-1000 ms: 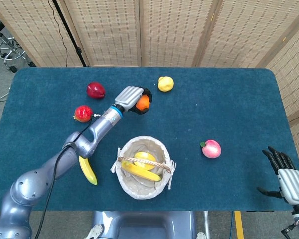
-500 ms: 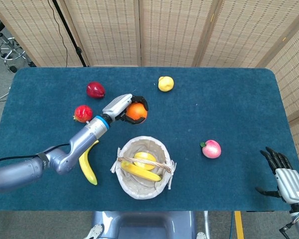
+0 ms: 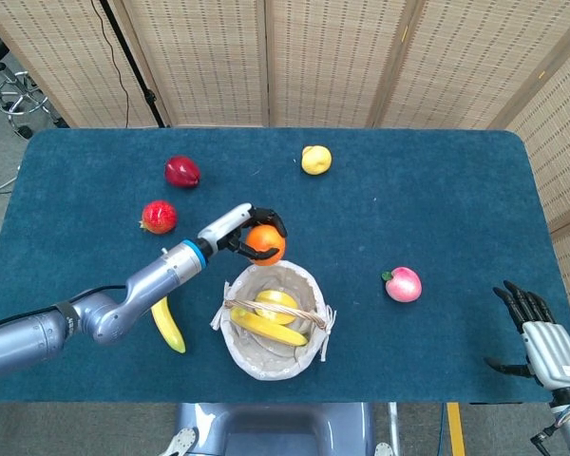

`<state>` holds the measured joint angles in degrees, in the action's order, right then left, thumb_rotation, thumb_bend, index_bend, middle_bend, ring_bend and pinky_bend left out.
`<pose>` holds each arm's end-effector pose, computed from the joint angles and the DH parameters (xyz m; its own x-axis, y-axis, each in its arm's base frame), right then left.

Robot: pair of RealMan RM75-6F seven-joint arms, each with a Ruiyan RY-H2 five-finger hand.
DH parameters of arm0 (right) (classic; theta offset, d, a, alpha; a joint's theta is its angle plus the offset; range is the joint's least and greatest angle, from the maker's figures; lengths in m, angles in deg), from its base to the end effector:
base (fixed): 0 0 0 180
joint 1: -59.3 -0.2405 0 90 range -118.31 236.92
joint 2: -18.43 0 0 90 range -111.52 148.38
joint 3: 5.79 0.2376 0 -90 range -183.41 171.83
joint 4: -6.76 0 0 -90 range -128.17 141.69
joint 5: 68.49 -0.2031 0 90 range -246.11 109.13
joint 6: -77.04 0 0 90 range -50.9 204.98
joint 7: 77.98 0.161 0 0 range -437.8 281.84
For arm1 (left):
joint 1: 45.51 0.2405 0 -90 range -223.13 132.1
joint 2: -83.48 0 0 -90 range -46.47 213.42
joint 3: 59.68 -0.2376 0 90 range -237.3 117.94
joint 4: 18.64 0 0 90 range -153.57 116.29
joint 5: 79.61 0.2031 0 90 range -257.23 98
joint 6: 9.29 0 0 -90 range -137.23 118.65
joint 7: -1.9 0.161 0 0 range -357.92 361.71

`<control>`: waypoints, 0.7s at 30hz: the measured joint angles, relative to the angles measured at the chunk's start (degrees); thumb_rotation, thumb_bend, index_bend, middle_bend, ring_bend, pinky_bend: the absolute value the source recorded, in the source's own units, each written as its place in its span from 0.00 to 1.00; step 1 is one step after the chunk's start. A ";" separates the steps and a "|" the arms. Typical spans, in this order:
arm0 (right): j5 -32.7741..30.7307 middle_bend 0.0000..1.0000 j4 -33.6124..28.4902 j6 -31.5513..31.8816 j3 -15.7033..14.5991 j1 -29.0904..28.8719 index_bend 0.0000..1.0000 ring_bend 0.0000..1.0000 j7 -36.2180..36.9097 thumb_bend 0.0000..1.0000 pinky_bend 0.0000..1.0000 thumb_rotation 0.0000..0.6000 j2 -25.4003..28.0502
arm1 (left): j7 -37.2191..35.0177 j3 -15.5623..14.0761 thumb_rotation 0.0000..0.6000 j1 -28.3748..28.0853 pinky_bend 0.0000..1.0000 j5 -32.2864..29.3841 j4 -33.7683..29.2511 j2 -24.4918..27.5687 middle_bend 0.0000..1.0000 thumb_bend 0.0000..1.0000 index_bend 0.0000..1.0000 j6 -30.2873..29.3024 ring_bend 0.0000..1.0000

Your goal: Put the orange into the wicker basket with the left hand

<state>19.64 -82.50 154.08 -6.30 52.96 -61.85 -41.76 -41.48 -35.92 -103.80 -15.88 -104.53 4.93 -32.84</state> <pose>-0.3137 -0.1905 0.1540 0.2520 -0.1879 0.9493 -0.9670 -0.0109 0.2546 -0.0167 0.3940 0.0091 -0.3042 0.7313 0.6105 0.8681 -0.0511 0.4938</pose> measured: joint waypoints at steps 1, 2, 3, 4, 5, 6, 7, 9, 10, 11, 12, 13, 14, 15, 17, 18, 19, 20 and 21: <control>0.01 0.00 -0.01 0.06 0.00 0.01 0.04 0.00 0.04 0.00 0.00 1.00 0.02 | -0.39 0.16 1.00 -0.09 0.49 0.35 -0.09 -0.33 0.51 0.49 0.64 0.51 0.47; 0.01 0.00 -0.03 0.13 0.00 0.04 0.04 0.00 0.09 0.00 0.00 1.00 0.07 | -0.90 0.42 1.00 -0.23 0.49 0.74 -0.25 -0.73 0.51 0.49 0.64 1.18 0.47; 0.03 0.00 -0.04 0.19 0.00 0.06 0.04 0.00 0.13 0.00 0.00 1.00 0.11 | -1.27 0.63 1.00 -0.34 0.49 1.07 -0.36 -1.01 0.51 0.49 0.64 1.63 0.47; 0.03 0.00 -0.04 0.26 0.00 0.09 0.04 0.00 0.12 0.00 0.00 1.00 0.12 | -1.59 0.83 1.00 -0.44 0.49 1.40 -0.53 -1.23 0.51 0.49 0.64 2.03 0.47; 0.03 0.00 -0.05 0.38 0.02 0.13 0.04 0.00 0.13 0.00 0.00 1.00 0.14 | -1.99 1.06 1.00 -0.55 0.49 1.64 -0.94 -1.41 0.51 0.49 0.64 2.52 0.47; 0.02 0.00 -0.05 0.48 0.03 0.17 0.04 0.00 0.19 0.00 0.00 1.00 0.17 | -2.34 1.24 1.00 -0.61 0.49 1.73 -1.36 -1.51 0.51 0.49 0.64 2.93 0.47; 0.02 0.00 -0.05 0.51 0.03 0.18 0.04 0.00 0.24 0.00 0.00 1.00 0.20 | -2.68 1.41 1.00 -0.65 0.49 1.86 -1.80 -1.58 0.51 0.49 0.64 3.35 0.47; -0.02 0.00 0.00 0.61 0.04 0.23 0.04 0.00 0.36 0.00 0.00 1.00 0.26 | -3.21 1.73 1.00 -0.67 0.49 2.39 -2.98 -1.57 0.51 0.49 0.64 4.28 0.47; -0.03 0.00 0.03 0.69 0.06 0.26 0.04 0.00 0.42 0.00 0.00 1.00 0.27 | -3.35 1.85 1.00 -0.63 0.49 2.68 -3.55 -1.49 0.51 0.49 0.64 4.57 0.47; -0.05 0.00 0.04 0.79 0.07 0.31 0.04 0.00 0.52 0.00 0.00 1.00 0.30 | -3.45 1.97 1.00 -0.52 0.49 3.08 -4.33 -1.32 0.51 0.49 0.64 4.81 0.47; -0.11 0.00 0.08 0.95 0.11 0.38 0.04 0.00 0.66 0.00 0.00 1.00 0.37 | -3.44 2.04 1.00 -0.38 0.49 3.40 -4.98 -1.10 0.51 0.49 0.64 4.88 0.47; -0.16 0.00 0.12 1.03 0.15 0.43 0.04 0.00 0.71 0.00 0.00 1.00 0.41 | -3.35 2.08 1.00 -0.18 0.49 3.71 -5.71 -0.81 0.51 0.49 0.64 4.81 0.47; -0.18 0.00 0.15 1.06 0.17 0.44 0.04 0.00 0.74 0.00 0.00 1.00 0.42 | -3.16 2.12 1.00 0.16 0.49 4.09 -6.75 -0.32 0.51 0.49 0.64 4.60 0.47; -0.18 0.00 0.17 1.08 0.17 0.46 0.04 0.00 0.81 0.00 0.00 1.00 0.43 | -2.99 2.14 1.00 0.44 0.49 4.35 -7.56 0.15 0.51 0.49 0.64 4.39 0.47; -0.12 0.00 0.17 1.18 0.16 0.48 0.04 0.00 0.96 0.00 0.00 1.00 0.46 | -2.52 2.15 1.00 1.28 0.49 4.86 -9.54 1.52 0.51 0.49 0.64 3.67 0.47; -0.07 0.00 0.15 1.24 0.16 0.50 0.04 0.00 0.95 0.00 0.00 1.00 0.49 | -2.31 2.12 1.00 1.72 0.49 5.06 -10.42 2.21 0.51 0.49 0.64 3.27 0.47; -0.04 0.00 0.11 1.27 0.16 0.50 0.04 0.00 0.92 0.00 0.00 1.00 0.50 | -2.02 2.06 1.00 2.40 0.49 5.29 -11.61 3.17 0.51 0.49 0.64 2.61 0.47; 0.03 0.00 0.07 1.28 0.14 0.49 0.04 0.00 0.88 0.00 0.00 1.00 0.50 | -1.81 1.98 1.00 2.94 0.49 5.45 -12.47 3.90 0.51 0.49 0.64 2.07 0.47; 0.15 0.00 0.00 1.28 0.10 0.47 0.04 0.00 0.85 0.00 0.00 1.00 0.50 | -1.63 1.88 1.00 3.49 0.49 5.59 -13.27 4.63 0.51 0.49 0.64 1.57 0.47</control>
<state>19.79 -82.50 155.36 -6.20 53.43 -61.00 -41.25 -43.10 -34.04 -100.31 -10.30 -117.80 9.56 -31.28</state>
